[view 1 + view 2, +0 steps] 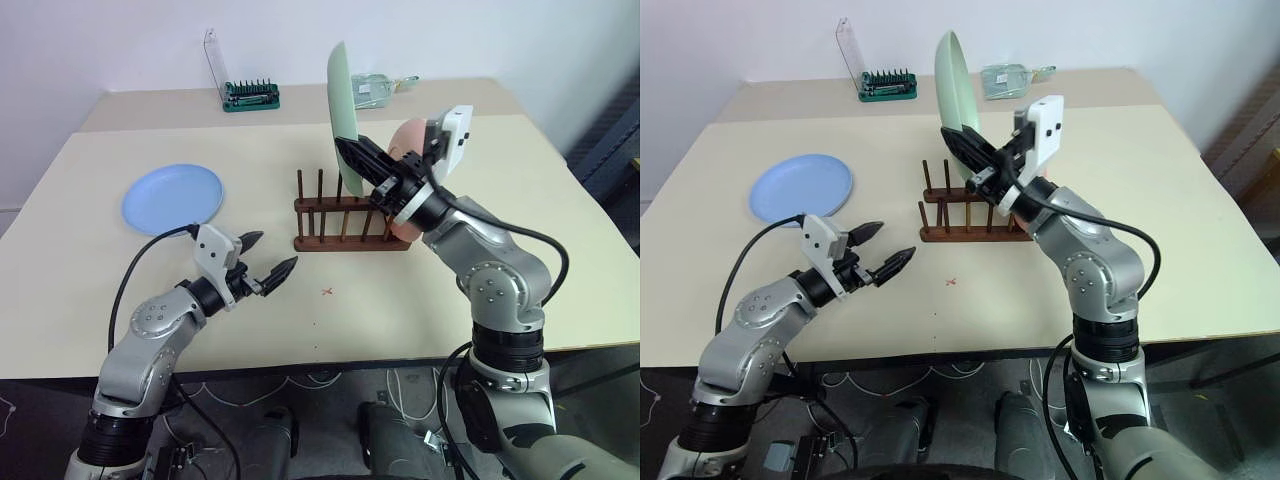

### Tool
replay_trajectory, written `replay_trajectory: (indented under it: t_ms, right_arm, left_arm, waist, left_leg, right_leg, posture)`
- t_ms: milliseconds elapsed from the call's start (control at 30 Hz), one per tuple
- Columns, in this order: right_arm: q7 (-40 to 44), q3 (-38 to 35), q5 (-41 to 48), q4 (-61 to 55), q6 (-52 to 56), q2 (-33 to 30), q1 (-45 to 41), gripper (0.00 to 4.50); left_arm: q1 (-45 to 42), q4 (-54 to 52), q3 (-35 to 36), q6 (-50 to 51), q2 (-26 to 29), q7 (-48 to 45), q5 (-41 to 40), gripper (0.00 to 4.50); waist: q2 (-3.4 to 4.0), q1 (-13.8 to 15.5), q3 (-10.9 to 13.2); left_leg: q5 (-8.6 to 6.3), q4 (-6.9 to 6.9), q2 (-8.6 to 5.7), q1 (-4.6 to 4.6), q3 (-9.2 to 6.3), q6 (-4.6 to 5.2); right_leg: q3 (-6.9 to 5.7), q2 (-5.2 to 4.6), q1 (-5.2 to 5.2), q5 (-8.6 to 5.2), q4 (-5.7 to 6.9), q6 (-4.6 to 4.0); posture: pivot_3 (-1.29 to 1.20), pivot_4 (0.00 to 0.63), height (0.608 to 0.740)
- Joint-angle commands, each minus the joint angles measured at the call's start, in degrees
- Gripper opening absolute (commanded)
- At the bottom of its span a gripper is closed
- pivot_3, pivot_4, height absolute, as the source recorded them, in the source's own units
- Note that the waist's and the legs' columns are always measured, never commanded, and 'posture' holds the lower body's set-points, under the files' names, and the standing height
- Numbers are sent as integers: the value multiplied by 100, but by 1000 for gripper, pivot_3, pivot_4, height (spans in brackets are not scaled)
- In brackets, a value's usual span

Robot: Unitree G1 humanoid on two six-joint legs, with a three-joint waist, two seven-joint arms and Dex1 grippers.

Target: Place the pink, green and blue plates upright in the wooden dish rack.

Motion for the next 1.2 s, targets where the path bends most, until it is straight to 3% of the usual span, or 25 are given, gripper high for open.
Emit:
replay_trajectory:
  t_ms: [33,633,767,800,933,1200]
  right_arm:
    - [-221,-249,519,-69,267,64,-234,0]
    - [-1291,-696,1429,500,844,244,-310,0]
    - [-1341,-661,1421,492,799,205,-315,1416]
    - [-1339,-653,1394,478,780,185,-316,2070]
    - [-1290,-576,1197,436,666,81,-338,3942]
    - [-899,-138,461,227,320,-465,-423,3942]
  left_arm:
    - [-41,-133,15,-75,-6,-44,11,4372]
    - [72,-225,-32,-169,-204,96,202,4372]
    - [-29,-211,-65,-111,-252,130,231,4414]
    - [-45,-215,-67,-97,-258,137,230,4414]
    - [-107,-244,-68,-32,-260,158,215,4414]
    - [-132,-275,-84,-7,-238,150,195,4414]
  waist:
    - [0,1,0]
    - [1,3,0]
    - [1,6,0]
    - [1,7,0]
    - [1,4,0]
    - [2,1,1]
  left_leg:
    - [0,0,0,0,1,0]
    - [0,0,0,0,1,1]
    - [0,0,0,0,2,1]
    - [0,0,0,-1,2,1]
    - [0,0,0,-1,2,1]
    - [0,0,-1,-1,2,1]
  right_leg:
    - [0,0,0,0,-1,0]
    - [0,0,1,0,-1,1]
    - [0,0,1,0,-1,1]
    - [0,0,1,0,-2,1]
    - [0,0,1,0,-2,1]
    - [0,0,1,0,-2,1]
  posture:
    - [0,150,740]
    - [0,150,740]
    - [0,150,740]
    - [0,150,740]
    - [0,150,740]
    - [0,150,740]
